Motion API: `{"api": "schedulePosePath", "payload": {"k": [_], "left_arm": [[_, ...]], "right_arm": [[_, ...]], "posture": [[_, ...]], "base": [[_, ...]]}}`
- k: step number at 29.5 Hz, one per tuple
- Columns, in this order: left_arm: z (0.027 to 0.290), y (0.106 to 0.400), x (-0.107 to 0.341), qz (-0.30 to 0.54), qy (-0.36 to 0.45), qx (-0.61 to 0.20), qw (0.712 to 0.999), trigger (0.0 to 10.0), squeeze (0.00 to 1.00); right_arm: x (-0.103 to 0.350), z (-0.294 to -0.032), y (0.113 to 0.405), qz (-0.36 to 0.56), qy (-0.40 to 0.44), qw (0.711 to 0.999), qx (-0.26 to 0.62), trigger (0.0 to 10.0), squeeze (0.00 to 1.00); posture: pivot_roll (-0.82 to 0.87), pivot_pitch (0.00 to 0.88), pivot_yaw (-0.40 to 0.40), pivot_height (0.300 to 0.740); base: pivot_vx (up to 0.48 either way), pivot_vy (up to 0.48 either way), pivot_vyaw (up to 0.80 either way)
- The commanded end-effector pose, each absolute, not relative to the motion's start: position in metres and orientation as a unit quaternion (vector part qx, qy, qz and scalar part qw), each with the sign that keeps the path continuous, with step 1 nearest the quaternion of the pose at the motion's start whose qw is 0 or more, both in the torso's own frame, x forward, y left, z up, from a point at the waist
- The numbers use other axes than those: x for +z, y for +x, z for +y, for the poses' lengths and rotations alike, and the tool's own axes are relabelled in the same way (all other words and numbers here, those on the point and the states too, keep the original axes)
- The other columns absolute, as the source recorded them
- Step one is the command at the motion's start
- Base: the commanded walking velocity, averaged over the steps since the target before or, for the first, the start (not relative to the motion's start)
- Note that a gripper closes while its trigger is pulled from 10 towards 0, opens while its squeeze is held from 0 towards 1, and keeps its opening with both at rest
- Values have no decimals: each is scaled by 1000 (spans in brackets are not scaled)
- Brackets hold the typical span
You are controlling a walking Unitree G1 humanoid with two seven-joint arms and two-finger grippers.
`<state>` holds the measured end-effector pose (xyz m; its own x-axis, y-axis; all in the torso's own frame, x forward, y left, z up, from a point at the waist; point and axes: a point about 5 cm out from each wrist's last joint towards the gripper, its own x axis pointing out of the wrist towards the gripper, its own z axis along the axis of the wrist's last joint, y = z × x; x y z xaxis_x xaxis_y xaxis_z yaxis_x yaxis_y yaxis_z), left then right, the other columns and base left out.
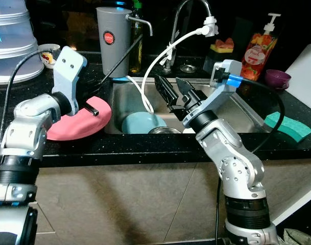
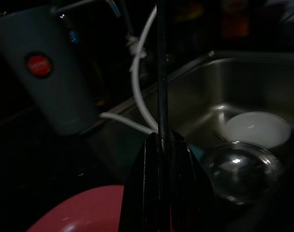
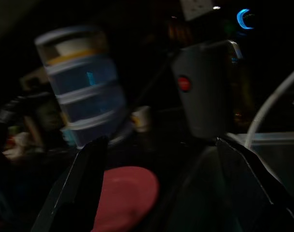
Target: Kitchen organization
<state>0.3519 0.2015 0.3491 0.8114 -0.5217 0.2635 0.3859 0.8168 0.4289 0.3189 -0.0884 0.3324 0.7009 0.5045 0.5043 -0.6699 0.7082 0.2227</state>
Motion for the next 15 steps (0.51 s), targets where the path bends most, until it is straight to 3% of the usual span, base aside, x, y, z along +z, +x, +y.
{"api": "schedulePosePath", "payload": {"k": [1,7,15], "left_arm": [[192,345,347,-193,169,-270,928,10000,0],[171,325,339,-194,160,-333,909,10000,0],[152,316,327,-178,145,-377,898,10000,0]], "right_arm": [[338,-85,309,-219,208,880,368,10000,0],[343,-76,292,-228,225,841,436,10000,0],[342,-78,293,-222,227,841,439,10000,0]], "posture": [[106,124,-74,740],[102,122,-75,740],[97,116,-73,740]], "base": [[0,0,0],[0,0,0],[0,0,0]]}}
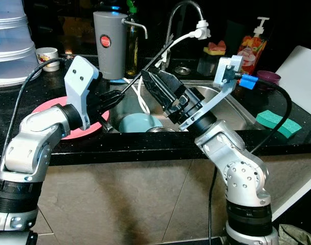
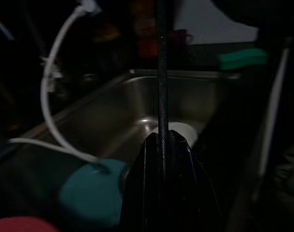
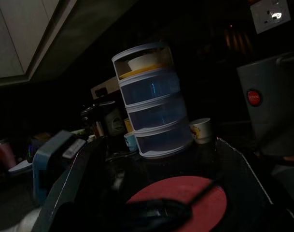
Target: Kitchen organization
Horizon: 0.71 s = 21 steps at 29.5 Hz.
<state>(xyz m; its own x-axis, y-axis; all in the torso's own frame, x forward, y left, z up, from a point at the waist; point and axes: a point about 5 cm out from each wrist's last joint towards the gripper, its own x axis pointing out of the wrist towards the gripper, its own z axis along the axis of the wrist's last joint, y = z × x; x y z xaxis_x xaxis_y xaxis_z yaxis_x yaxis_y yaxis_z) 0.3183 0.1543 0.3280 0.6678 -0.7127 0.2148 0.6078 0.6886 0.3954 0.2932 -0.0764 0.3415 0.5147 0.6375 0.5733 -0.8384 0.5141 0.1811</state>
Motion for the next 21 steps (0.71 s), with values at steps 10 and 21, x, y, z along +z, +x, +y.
{"api": "schedulePosePath", "payload": {"k": [10,21], "left_arm": [[157,316,337,-188,117,-347,911,10000,0],[153,305,328,-171,107,-395,896,10000,0]], "right_arm": [[339,-90,309,-206,242,871,374,10000,0],[340,-108,323,-204,278,885,312,10000,0]], "posture": [[100,115,-72,740],[103,121,-72,740]], "base": [[0,0,0],[0,0,0]]}}
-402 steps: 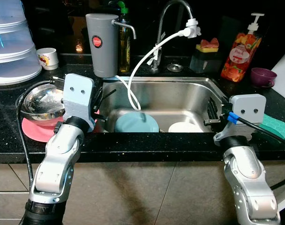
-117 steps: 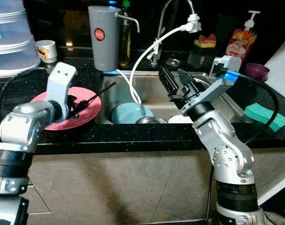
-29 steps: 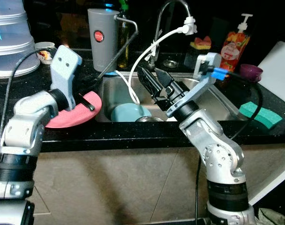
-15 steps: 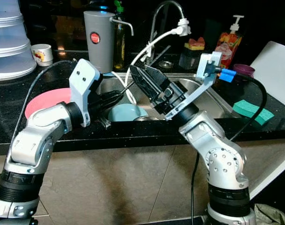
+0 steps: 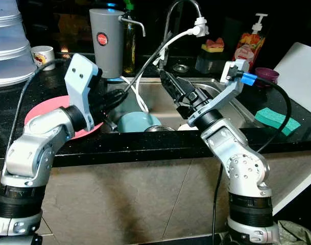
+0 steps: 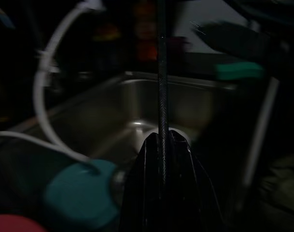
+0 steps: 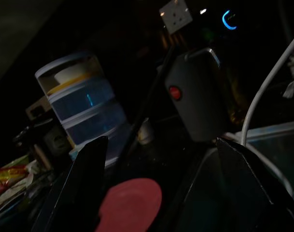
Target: Kitchen organization
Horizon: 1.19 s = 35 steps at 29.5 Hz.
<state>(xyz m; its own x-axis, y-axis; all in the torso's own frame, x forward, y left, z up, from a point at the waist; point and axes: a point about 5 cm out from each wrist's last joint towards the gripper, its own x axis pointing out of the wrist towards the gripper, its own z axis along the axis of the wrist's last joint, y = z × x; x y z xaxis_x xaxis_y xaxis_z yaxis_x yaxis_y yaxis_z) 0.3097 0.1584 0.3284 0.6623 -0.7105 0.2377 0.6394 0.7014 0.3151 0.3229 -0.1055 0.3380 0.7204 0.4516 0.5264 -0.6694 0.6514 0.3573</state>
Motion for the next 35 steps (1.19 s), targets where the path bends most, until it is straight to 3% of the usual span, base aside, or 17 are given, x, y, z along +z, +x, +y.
{"api": "schedulePosePath", "payload": {"k": [1,5,16,17,18,26,27,35], "left_arm": [[151,302,325,-167,107,-409,891,10000,0],[145,293,319,-158,106,-442,876,10000,0],[142,290,313,-144,104,-455,872,10000,0],[143,290,312,-144,104,-453,874,10000,0],[144,291,312,-143,104,-448,876,10000,0],[145,295,311,-144,105,-431,885,10000,0],[145,297,310,-144,105,-427,886,10000,0],[141,297,306,-141,97,-430,886,10000,0]], "right_arm": [[340,-109,324,-205,280,885,310,10000,0],[342,-111,324,-207,283,885,307,10000,0],[345,-112,324,-210,298,879,306,10000,0],[345,-112,324,-210,299,879,308,5333,0],[345,-112,324,-210,301,877,310,0,0],[348,-111,318,-211,338,850,344,0,0],[349,-110,314,-212,360,832,365,0,0],[341,-107,309,-200,376,816,390,0,0]], "posture": [[103,121,-72,740],[103,121,-72,740],[104,120,-71,740],[104,120,-71,740],[102,119,-75,740],[104,120,-75,740],[102,120,-75,740],[99,141,-76,740]], "base": [[0,0,0],[0,0,0],[0,0,0],[0,0,0],[0,0,0],[0,0,0],[0,0,0],[0,0,0]]}}
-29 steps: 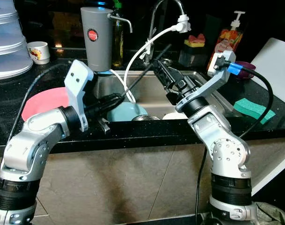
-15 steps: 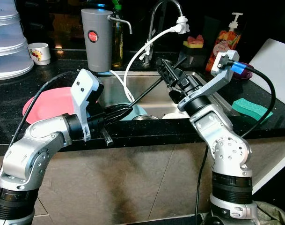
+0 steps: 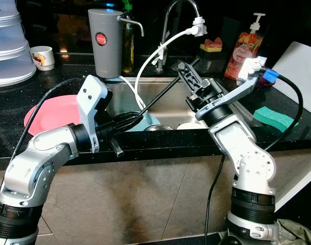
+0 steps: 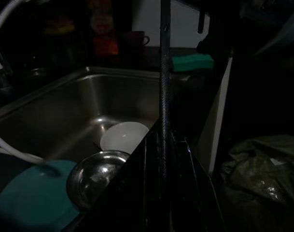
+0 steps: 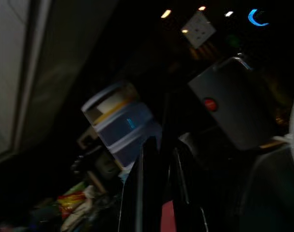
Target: Kitchen organization
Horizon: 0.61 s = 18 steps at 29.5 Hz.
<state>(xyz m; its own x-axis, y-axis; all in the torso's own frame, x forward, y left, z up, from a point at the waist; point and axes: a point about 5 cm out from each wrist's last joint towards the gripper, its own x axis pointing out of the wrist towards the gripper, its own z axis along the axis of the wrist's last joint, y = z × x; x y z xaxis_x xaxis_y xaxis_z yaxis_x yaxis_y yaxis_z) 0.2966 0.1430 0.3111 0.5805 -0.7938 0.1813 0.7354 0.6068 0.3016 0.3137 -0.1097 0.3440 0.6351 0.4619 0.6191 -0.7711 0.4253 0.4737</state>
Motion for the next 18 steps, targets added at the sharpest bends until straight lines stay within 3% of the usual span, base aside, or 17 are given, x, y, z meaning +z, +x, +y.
{"api": "schedulePosePath", "payload": {"k": [1,9,11,17,18], "left_arm": [[140,297,305,-140,96,-431,886,10000,0],[138,296,306,-135,94,-440,883,10000,0],[138,296,307,-136,95,-438,883,10000,0],[140,296,310,-137,71,-438,886,10000,0],[140,296,312,-138,60,-439,886,10000,1000]], "right_arm": [[340,-106,309,-196,377,817,390,0,0],[337,-107,308,-186,381,821,382,0,0],[334,-108,310,-182,372,833,367,10000,0],[331,-111,314,-188,343,856,338,10000,0],[332,-111,315,-190,339,858,336,10000,0]], "posture": [[98,143,-74,740],[98,166,-61,740],[100,169,-60,740],[102,166,-61,740],[102,166,-61,740]], "base": [[0,0,0],[0,0,0],[0,0,0],[0,0,0],[0,0,0]]}}
